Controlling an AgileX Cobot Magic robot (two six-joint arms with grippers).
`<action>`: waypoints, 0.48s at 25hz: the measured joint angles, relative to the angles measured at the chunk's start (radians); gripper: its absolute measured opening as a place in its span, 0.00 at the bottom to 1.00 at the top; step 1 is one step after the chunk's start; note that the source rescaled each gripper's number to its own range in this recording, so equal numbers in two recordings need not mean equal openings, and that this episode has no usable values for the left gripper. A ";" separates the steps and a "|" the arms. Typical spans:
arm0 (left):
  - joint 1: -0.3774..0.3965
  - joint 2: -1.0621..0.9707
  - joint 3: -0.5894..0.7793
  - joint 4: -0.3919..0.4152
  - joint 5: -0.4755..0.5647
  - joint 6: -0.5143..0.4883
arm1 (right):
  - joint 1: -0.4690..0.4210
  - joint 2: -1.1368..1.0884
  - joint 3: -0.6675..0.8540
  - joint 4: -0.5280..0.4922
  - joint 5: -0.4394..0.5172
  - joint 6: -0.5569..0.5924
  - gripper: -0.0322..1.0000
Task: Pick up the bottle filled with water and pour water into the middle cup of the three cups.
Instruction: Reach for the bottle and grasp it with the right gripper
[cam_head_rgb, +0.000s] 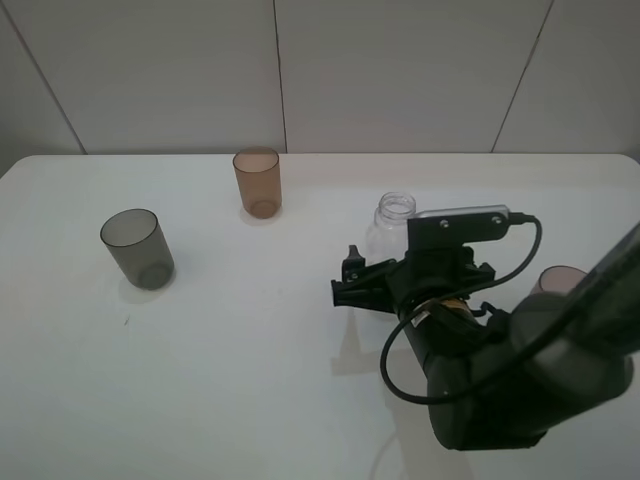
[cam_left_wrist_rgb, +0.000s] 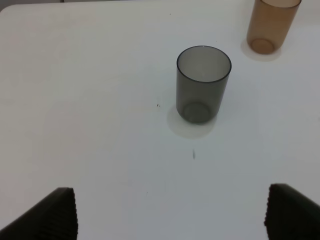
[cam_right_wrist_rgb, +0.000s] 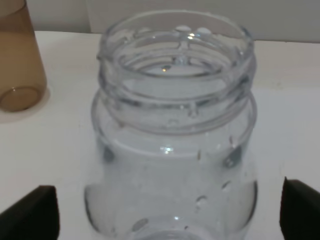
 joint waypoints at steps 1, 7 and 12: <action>0.000 0.000 0.000 0.000 0.000 0.000 | -0.008 0.000 0.000 -0.001 0.005 0.000 0.94; 0.000 0.000 0.000 0.000 0.000 0.000 | -0.042 0.002 0.000 -0.046 0.033 0.000 0.94; 0.000 0.000 0.000 0.000 0.000 0.000 | -0.054 0.032 -0.023 -0.072 0.041 0.000 0.94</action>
